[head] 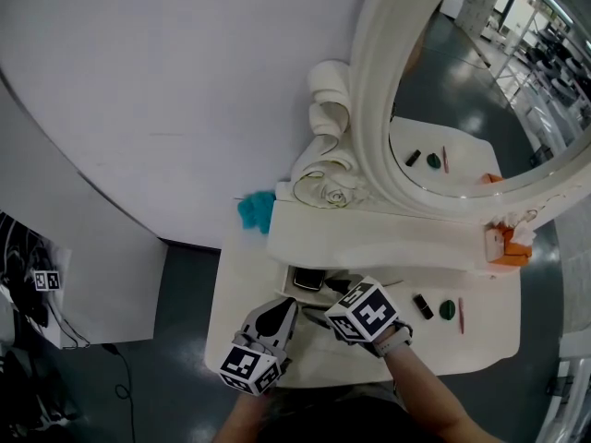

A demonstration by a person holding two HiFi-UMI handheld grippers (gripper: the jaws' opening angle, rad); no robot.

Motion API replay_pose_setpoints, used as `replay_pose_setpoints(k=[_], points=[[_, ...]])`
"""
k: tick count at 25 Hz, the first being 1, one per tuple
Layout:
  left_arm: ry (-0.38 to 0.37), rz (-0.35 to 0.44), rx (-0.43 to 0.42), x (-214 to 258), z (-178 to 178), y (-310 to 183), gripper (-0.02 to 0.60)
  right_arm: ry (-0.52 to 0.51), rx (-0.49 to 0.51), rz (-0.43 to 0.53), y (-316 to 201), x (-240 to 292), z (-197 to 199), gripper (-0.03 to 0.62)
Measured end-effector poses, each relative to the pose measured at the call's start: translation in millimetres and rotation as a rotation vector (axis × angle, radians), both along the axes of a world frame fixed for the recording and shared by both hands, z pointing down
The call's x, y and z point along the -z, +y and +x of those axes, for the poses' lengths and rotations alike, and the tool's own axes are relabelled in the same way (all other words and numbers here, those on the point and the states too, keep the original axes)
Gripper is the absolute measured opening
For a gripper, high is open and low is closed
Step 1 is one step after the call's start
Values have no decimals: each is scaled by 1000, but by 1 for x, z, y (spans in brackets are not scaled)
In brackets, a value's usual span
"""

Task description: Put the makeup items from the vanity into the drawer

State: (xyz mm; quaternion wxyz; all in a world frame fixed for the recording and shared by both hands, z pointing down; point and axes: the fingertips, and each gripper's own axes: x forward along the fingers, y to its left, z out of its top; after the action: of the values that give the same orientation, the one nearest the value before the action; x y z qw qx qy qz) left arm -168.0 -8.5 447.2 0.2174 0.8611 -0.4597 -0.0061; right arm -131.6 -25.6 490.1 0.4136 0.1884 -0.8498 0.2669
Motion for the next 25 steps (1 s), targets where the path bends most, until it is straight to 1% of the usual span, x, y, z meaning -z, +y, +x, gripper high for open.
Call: replay_pose_setpoints(k=[4,5,7,11,14,16,20,25], points=[[-7,-2,-7,-1,1,2,14,21,7,36,2,-1,4,322],[-8,-3,-9,-1,1,2,14,21,5,48,2,0,5,311],[-10,-6,-14,-2,2,4,14,13,-6,70,2,3,6,205],[-12,-9,-33,-4,7,6,14,-18,0,101,9,7,4,133],[-17,-10,-48,-5,10,8,14,-53,11,150,13,14,-1,76],[-20,-12,-59,-6,12,9,14,-90,-5,183,13,19,-2,47],[-23,-18,-82,-9,15,14,14,-149,-52,195,13,27,0,28],[-15,-18,-112,-11,23,17,13,-154,-91,211,20,27,9,21]])
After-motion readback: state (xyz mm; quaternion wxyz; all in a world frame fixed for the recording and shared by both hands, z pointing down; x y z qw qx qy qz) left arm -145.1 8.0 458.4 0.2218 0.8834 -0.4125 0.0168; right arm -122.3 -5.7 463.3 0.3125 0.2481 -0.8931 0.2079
